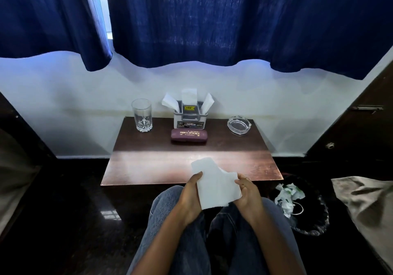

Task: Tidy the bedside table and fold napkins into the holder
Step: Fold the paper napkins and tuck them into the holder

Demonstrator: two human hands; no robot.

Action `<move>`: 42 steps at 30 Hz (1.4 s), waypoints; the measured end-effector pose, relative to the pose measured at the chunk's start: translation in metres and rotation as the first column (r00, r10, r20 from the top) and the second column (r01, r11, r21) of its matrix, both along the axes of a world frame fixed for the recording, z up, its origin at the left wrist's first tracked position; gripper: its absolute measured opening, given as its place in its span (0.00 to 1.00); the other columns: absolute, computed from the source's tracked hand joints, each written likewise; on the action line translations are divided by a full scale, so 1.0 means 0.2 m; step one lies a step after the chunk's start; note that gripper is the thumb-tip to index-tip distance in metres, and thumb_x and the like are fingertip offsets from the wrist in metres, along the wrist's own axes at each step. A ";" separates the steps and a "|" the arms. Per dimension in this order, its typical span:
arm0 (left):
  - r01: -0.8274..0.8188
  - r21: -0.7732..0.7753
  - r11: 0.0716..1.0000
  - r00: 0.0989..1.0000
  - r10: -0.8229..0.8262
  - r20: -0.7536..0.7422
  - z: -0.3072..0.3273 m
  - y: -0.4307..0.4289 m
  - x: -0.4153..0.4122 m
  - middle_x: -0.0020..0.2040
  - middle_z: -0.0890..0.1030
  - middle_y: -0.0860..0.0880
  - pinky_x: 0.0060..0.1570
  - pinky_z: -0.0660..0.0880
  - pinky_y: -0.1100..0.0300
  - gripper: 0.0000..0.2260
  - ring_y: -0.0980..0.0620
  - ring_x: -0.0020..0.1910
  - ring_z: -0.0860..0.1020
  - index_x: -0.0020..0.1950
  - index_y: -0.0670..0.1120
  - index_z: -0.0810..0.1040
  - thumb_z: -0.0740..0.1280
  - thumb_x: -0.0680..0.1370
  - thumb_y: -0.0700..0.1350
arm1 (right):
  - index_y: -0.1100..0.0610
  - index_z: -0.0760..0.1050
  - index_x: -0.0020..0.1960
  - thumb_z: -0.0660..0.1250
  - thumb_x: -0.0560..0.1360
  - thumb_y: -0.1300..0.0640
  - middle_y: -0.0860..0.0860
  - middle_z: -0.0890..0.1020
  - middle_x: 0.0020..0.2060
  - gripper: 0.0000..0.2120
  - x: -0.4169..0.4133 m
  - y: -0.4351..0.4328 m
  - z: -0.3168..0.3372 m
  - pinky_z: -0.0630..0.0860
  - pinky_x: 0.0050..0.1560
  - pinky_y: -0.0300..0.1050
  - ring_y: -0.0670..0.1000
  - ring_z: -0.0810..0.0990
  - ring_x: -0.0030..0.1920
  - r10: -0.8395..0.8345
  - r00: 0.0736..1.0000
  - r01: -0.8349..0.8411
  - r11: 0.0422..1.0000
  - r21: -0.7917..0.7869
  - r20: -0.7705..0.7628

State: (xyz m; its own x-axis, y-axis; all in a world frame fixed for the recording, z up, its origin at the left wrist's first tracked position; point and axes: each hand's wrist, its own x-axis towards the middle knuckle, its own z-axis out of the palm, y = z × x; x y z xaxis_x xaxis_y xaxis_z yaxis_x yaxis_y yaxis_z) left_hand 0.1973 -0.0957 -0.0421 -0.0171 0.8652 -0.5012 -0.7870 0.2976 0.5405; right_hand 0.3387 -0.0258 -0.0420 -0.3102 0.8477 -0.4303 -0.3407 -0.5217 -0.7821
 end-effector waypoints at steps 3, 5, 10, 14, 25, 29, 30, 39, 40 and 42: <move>-0.009 0.007 1.000 1.000 0.008 0.009 0.02 -0.01 -0.01 0.61 0.78 0.36 0.55 0.73 0.44 0.18 0.38 0.57 0.76 0.61 0.39 0.74 0.59 0.77 0.50 | 0.61 0.77 0.45 0.61 0.73 0.60 0.58 0.81 0.40 0.07 0.00 -0.02 0.01 0.78 0.34 0.45 0.52 0.82 0.34 0.054 0.999 -0.054 0.999 -0.003 0.000; 0.003 0.014 1.000 1.000 -0.003 0.010 0.03 -0.01 -0.02 0.60 0.78 0.37 0.48 0.75 0.48 0.19 0.39 0.54 0.78 0.63 0.39 0.73 0.60 0.77 0.50 | 0.64 0.77 0.52 0.60 0.74 0.51 0.61 0.81 0.45 0.17 0.00 -0.04 0.03 0.78 0.37 0.49 0.57 0.82 0.40 0.157 0.986 -0.160 0.986 -0.050 -0.051; 0.023 0.049 0.999 0.999 -0.025 0.040 0.05 -0.02 -0.04 0.50 0.83 0.41 0.43 0.77 0.52 0.16 0.42 0.48 0.80 0.59 0.40 0.75 0.60 0.77 0.48 | 0.63 0.76 0.58 0.57 0.77 0.46 0.61 0.82 0.48 0.23 0.01 -0.06 0.04 0.78 0.34 0.47 0.57 0.82 0.41 0.267 0.956 -0.278 0.957 -0.082 -0.119; 0.020 0.018 1.000 1.000 -0.020 0.007 0.05 -0.01 -0.04 0.52 0.83 0.41 0.45 0.77 0.49 0.15 0.41 0.50 0.80 0.59 0.41 0.76 0.60 0.77 0.49 | 0.61 0.79 0.49 0.63 0.72 0.59 0.59 0.82 0.50 0.10 0.04 -0.03 0.05 0.80 0.45 0.52 0.57 0.83 0.48 0.160 0.979 -0.162 0.987 -0.001 -0.127; -0.232 0.157 0.960 0.833 0.280 -0.477 0.05 0.01 0.03 0.29 0.82 0.55 0.38 0.78 0.65 0.18 0.59 0.32 0.79 0.64 0.46 0.73 0.63 0.76 0.32 | 0.59 0.77 0.44 0.66 0.70 0.69 0.55 0.83 0.38 0.07 0.08 0.03 0.00 0.79 0.38 0.47 0.52 0.82 0.37 -0.214 0.974 0.206 0.972 0.111 0.071; -0.205 0.295 0.933 0.605 0.358 -0.711 0.03 0.01 0.07 0.27 0.69 0.53 0.29 0.66 0.72 0.20 0.59 0.28 0.67 0.64 0.52 0.71 0.64 0.76 0.33 | 0.56 0.78 0.50 0.68 0.68 0.72 0.54 0.75 0.33 0.16 0.10 0.04 0.00 0.78 0.35 0.39 0.47 0.78 0.32 -0.325 0.935 0.280 0.923 0.263 0.143; -0.191 0.292 0.937 0.556 0.348 -0.755 0.02 0.02 0.07 0.31 0.72 0.51 0.31 0.67 0.73 0.19 0.57 0.32 0.69 0.62 0.51 0.74 0.65 0.75 0.34 | 0.56 0.79 0.51 0.69 0.68 0.72 0.53 0.73 0.33 0.17 0.11 0.05 -0.01 0.77 0.36 0.38 0.48 0.75 0.34 -0.309 0.938 0.255 0.923 0.289 0.159; -0.161 0.264 0.951 0.330 0.304 -0.894 0.00 0.02 0.06 0.43 0.79 0.57 0.39 0.75 0.71 0.12 0.62 0.40 0.77 0.54 0.46 0.81 0.67 0.74 0.35 | 0.57 0.80 0.44 0.65 0.68 0.76 0.44 0.83 0.28 0.16 0.09 0.04 -0.01 0.75 0.31 0.31 0.45 0.79 0.33 -0.299 0.912 0.200 0.921 0.333 0.280; -0.158 0.278 0.948 0.310 0.315 -0.897 -0.01 0.02 0.06 0.43 0.78 0.58 0.40 0.75 0.68 0.11 0.63 0.39 0.77 0.53 0.46 0.81 0.67 0.74 0.35 | 0.58 0.80 0.44 0.65 0.69 0.75 0.44 0.83 0.28 0.14 0.09 0.04 -0.02 0.74 0.31 0.30 0.44 0.78 0.32 -0.316 0.894 0.187 0.908 0.375 0.317; -0.160 0.298 0.941 0.292 0.334 -0.896 -0.01 0.02 0.06 0.44 0.78 0.56 0.42 0.76 0.64 0.10 0.65 0.39 0.76 0.51 0.47 0.81 0.66 0.74 0.35 | 0.57 0.81 0.43 0.66 0.69 0.73 0.46 0.82 0.32 0.13 0.08 0.03 -0.01 0.72 0.33 0.27 0.45 0.77 0.34 -0.358 0.840 0.135 0.865 0.483 0.407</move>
